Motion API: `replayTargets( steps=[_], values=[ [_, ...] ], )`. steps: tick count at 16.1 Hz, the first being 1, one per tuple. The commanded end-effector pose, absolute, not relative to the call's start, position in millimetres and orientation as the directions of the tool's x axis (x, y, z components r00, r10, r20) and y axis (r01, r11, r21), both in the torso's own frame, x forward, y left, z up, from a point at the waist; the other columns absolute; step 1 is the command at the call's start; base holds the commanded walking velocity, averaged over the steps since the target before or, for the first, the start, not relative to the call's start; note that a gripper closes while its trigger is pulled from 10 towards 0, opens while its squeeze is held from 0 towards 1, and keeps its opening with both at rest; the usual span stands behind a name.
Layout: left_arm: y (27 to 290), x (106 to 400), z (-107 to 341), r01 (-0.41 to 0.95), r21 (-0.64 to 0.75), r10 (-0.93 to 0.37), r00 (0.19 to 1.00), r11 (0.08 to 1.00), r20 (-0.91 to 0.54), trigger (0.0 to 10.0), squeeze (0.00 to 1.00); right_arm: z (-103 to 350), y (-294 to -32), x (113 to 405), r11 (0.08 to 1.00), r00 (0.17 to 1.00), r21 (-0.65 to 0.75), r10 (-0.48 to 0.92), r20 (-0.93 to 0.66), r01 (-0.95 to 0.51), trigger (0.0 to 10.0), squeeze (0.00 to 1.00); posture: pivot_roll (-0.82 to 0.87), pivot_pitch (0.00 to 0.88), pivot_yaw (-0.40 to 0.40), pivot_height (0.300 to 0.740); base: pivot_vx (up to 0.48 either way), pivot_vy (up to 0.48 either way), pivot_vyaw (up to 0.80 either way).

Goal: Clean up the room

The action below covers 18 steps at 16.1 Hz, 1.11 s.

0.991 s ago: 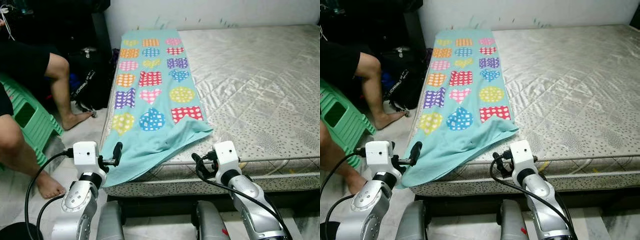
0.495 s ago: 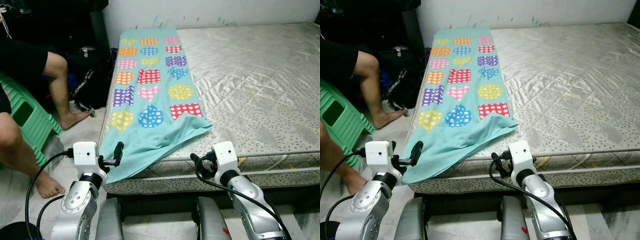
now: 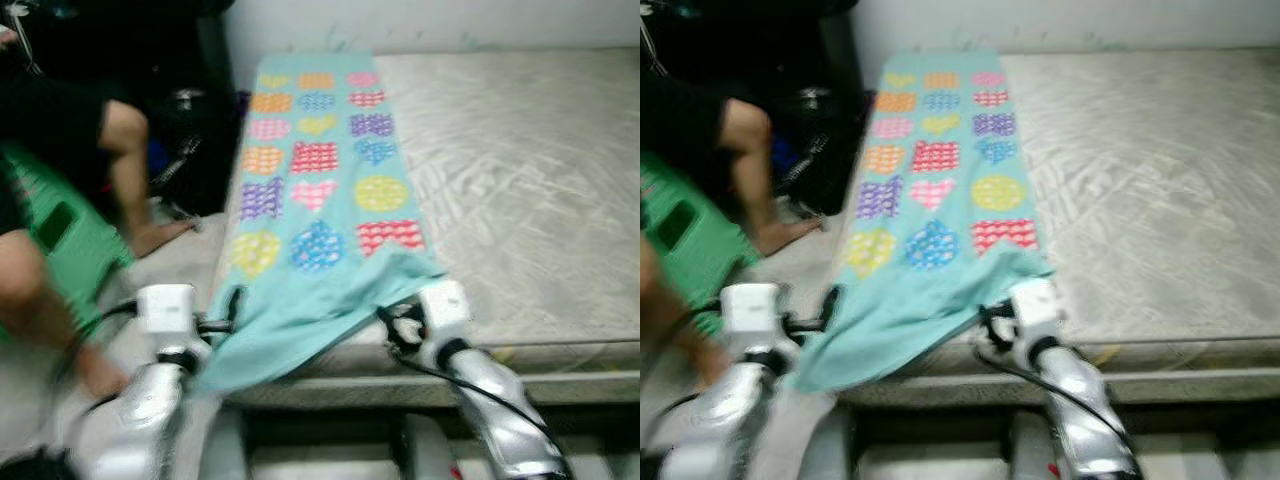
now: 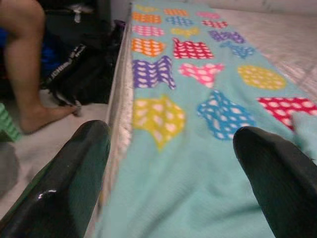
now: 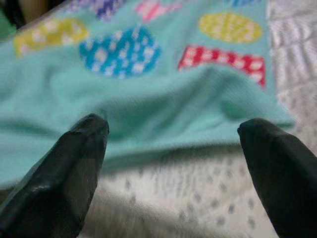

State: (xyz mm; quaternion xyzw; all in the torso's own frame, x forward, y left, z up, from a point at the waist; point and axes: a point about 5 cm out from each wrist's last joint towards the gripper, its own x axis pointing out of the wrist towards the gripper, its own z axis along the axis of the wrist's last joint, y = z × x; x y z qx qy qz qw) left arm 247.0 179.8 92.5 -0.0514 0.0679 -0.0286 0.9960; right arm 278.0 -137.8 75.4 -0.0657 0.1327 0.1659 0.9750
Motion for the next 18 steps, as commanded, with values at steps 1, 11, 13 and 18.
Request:
replayTargets(
  steps=[1,11,13,18],
  values=[
    [167.6,250.2,98.7,0.095,-0.128,-0.109,0.989,0.987,-0.103,10.0,0.00,74.8,-150.3,276.9,0.944,0.918,-0.103,0.273,-0.287,-0.313,10.0,0.00,-0.13,0.000,0.041,0.527,0.382,0.000,0.00],
    [168.6,250.7,96.6,0.063,-0.118,-0.078,0.989,0.991,-0.122,10.0,0.00,72.3,-146.7,276.8,0.931,0.905,-0.105,0.308,-0.293,-0.351,10.0,0.00,-0.12,0.000,0.041,0.527,0.072,0.000,0.00],
    [167.0,250.6,96.7,0.063,-0.120,-0.078,0.989,0.991,-0.125,10.0,0.00,71.5,-142.9,278.2,0.906,0.886,-0.132,0.348,-0.307,-0.402,10.0,0.00,-0.12,0.000,0.041,0.527,0.000,0.000,0.00],
    [167.0,248.6,96.4,0.062,-0.125,-0.079,0.988,0.990,-0.131,10.0,0.00,69.1,-144.0,280.8,0.904,0.883,-0.146,0.342,-0.321,-0.403,10.0,0.00,-0.12,0.000,0.041,0.527,0.000,0.000,0.00]
  ],
)
